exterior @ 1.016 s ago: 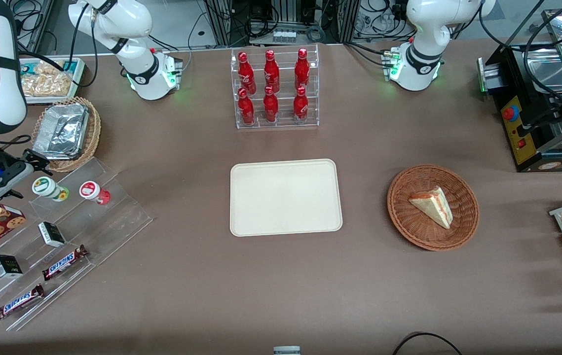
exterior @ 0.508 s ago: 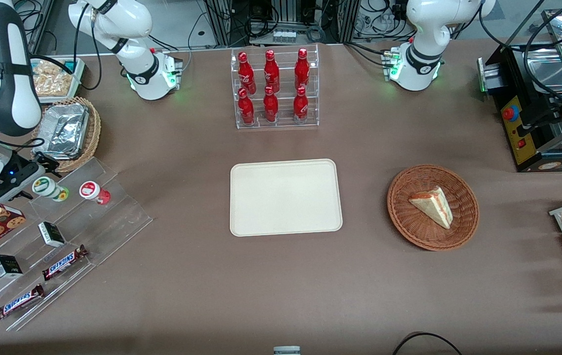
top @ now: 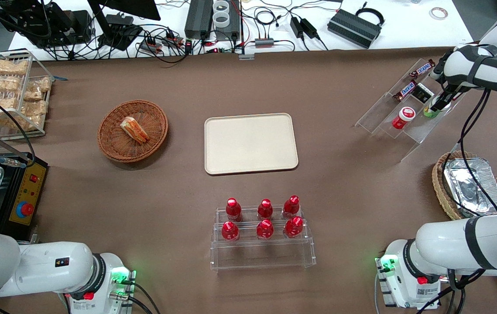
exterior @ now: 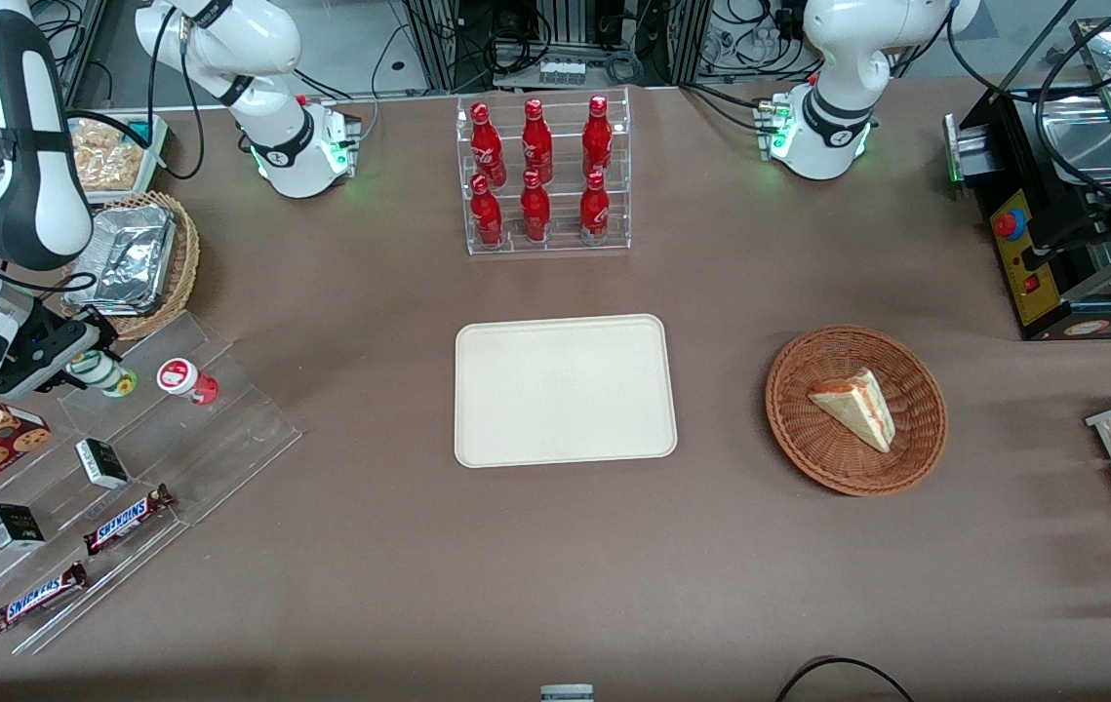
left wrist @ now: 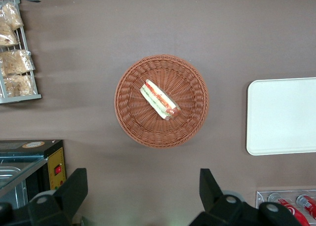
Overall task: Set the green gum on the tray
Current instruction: 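Close the right gripper on the green gum jar and lift it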
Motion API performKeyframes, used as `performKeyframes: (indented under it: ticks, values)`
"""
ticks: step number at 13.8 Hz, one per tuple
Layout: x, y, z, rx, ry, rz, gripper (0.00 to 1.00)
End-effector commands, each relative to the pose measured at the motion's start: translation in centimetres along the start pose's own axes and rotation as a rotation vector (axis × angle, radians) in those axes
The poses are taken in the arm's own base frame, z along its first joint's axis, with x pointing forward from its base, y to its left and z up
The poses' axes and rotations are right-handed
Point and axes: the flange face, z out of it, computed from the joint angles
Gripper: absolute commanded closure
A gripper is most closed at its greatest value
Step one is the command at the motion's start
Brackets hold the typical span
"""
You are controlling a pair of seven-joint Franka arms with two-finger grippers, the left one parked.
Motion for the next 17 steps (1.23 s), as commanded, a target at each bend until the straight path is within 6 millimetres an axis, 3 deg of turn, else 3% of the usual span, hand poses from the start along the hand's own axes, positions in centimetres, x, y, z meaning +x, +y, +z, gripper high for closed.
performKeyframes:
  ticks: [1,3,6,8,12,17]
  values:
    - [0.4,0.7,-1.8,0.003,0.016,-0.013,1.0]
    - [1.8,1.5,-3.7,0.004,0.017,-0.014,1.0]
    - [5.7,0.4,-6.1,0.041,0.0,0.047,1.0]
    - [9.1,-1.3,-7.2,0.059,-0.012,0.102,1.0]
    - [17.2,-7.1,-7.5,0.079,-0.042,0.223,1.0]
    - [26.0,-17.1,-5.6,0.094,-0.079,0.419,1.0]
